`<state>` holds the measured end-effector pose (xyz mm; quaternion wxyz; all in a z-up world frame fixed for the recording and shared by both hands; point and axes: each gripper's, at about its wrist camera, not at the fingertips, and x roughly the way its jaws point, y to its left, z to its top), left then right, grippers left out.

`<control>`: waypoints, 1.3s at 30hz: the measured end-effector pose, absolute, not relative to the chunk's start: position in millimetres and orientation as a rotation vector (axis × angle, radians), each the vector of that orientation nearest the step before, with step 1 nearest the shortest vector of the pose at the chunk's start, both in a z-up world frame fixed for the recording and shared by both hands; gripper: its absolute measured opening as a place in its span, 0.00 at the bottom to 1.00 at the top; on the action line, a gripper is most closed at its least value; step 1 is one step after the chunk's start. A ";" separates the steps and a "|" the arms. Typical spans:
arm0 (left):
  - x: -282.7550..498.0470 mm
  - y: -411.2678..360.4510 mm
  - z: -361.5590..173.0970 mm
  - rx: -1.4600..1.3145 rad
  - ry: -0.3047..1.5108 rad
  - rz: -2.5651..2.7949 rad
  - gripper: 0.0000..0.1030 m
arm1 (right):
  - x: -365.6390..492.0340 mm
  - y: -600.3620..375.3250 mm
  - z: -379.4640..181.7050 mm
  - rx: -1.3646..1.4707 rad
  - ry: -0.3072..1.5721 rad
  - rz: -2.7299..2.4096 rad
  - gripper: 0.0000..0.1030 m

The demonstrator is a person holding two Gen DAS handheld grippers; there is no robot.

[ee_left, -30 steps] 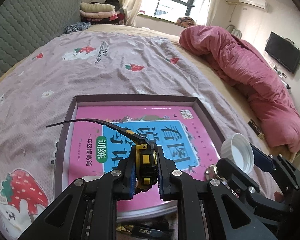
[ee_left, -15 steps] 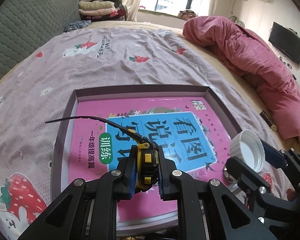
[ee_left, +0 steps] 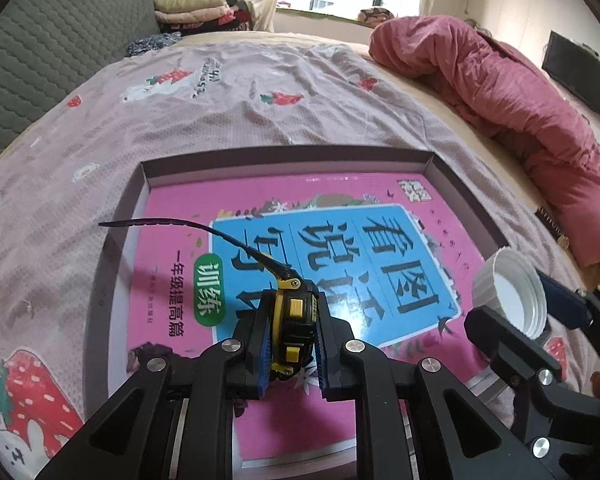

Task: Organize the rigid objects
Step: 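Carry the watch and cap over the grey box and lower them onto the workbook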

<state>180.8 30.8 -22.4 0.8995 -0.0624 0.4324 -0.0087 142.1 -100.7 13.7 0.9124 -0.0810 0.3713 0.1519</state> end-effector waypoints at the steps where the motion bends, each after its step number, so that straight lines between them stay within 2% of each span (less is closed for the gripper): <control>1: 180.8 30.1 -23.6 -0.127 0.898 -0.019 0.17 | 142.9 -99.7 12.5 -0.171 0.770 0.316 0.48; 39: 183.0 37.9 -30.1 -0.137 0.920 -0.021 0.18 | 158.4 -72.7 -19.6 -0.320 0.907 0.316 0.48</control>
